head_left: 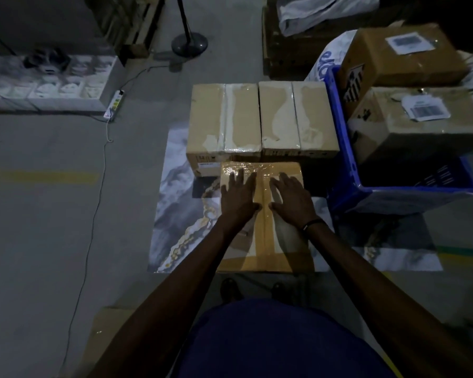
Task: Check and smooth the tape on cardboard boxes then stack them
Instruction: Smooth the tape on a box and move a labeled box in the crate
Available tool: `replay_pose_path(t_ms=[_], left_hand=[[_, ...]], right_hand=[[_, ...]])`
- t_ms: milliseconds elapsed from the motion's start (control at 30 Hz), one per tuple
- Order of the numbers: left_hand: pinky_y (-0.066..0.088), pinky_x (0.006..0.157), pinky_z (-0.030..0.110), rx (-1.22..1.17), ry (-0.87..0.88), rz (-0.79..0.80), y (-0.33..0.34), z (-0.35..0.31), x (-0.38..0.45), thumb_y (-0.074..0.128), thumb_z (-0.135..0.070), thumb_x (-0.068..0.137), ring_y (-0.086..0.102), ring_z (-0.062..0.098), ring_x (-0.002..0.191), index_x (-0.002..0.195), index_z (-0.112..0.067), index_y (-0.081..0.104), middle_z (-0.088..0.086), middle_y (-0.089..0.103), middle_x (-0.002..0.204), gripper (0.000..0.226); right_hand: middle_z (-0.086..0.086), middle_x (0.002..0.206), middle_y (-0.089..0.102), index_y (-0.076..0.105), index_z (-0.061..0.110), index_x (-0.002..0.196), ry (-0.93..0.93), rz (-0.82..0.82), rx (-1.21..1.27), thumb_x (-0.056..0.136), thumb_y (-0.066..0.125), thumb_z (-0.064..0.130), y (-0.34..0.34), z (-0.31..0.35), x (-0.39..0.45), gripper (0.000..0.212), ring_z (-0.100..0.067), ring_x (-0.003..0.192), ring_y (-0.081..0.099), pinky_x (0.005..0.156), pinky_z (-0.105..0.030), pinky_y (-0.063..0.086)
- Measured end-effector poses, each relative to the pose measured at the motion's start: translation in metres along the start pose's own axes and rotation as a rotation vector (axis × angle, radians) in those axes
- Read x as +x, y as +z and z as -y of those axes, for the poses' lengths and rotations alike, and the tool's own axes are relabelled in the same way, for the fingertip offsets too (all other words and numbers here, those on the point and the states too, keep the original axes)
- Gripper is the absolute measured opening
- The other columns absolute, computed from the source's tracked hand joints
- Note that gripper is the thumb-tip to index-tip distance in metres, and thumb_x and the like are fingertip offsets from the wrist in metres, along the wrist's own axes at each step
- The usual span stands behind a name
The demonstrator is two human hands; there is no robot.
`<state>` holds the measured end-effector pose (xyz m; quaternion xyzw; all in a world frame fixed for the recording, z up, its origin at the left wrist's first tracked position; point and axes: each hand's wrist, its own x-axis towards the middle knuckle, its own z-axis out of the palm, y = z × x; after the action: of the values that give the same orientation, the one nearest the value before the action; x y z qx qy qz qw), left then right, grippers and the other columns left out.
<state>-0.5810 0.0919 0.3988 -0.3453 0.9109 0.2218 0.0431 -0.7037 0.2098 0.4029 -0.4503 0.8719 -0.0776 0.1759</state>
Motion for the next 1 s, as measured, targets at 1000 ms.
replay_pose_path(t_ms=[1000], left_hand=[[0.026,0.122,0.052,0.011,-0.049,0.097,0.028,-0.008,-0.089,0.062,-0.032,0.100,0.009,0.030,0.157,0.159,-0.024,0.030,0.005,0.009,0.171,0.067]], right_hand=[[-0.006,0.170,0.012,0.027,0.025,0.159,-0.047,0.169,-0.085,0.094,0.069,0.036,0.020,0.004,-0.082,0.078,-0.032,0.155,0.014,0.118,-0.048,0.035]])
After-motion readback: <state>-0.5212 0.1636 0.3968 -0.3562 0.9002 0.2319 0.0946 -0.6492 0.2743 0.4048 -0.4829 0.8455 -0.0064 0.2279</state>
